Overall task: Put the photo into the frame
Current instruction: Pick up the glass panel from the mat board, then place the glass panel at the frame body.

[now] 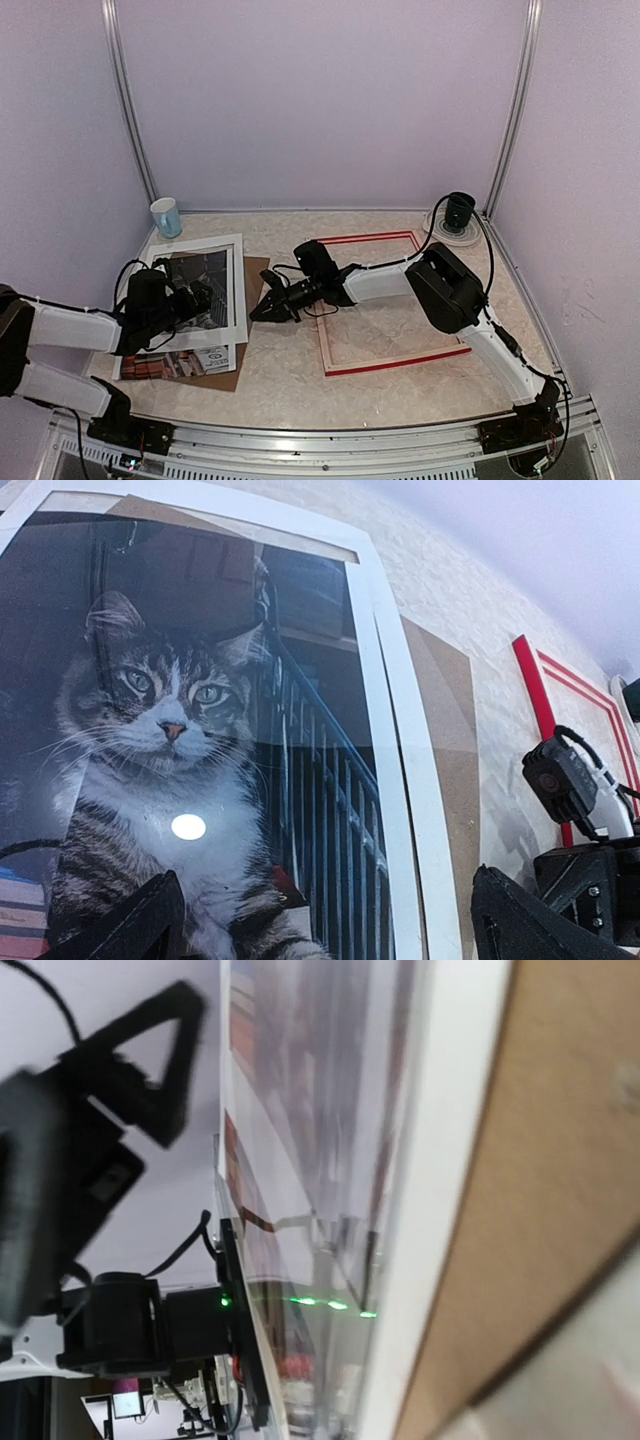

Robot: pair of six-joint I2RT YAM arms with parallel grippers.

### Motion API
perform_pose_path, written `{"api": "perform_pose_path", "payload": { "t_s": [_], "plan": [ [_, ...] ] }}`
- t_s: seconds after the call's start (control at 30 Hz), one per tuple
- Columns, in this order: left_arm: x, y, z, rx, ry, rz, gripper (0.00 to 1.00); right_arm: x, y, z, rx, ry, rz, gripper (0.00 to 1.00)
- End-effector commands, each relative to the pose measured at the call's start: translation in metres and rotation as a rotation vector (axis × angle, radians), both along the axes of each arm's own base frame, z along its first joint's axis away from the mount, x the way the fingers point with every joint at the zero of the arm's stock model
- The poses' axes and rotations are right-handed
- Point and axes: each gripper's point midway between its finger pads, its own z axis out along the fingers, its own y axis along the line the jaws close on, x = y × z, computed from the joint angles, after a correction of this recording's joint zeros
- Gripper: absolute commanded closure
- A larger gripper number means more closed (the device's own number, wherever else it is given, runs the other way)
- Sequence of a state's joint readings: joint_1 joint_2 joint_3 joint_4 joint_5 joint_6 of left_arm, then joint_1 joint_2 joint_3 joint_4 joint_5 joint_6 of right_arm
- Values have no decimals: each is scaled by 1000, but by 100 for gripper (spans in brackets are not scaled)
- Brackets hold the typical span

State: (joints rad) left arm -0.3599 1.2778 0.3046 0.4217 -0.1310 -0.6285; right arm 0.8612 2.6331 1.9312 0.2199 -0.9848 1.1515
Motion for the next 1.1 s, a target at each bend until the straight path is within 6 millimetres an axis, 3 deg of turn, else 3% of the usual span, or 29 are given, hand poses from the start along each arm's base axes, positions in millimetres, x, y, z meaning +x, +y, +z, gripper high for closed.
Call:
{"api": "perform_pose_path", "payload": {
  "t_s": [0.0,0.2,0.47,0.73,1.07],
  "plan": [
    [-4,2,21,-32,-91,8,1,1,-6,35,39,-63,8,100],
    [-8,6,37,-49,-152,20,1,1,-17,46,41,-98,-7,100],
    [-7,6,34,-48,-137,20,1,6,-42,62,26,-158,-50,100],
    [-7,8,32,-51,-130,28,1,12,-89,65,-14,-192,-119,100],
    [-6,10,30,-50,-125,34,1,1,-149,60,-94,-188,-188,100]
  ]
}}
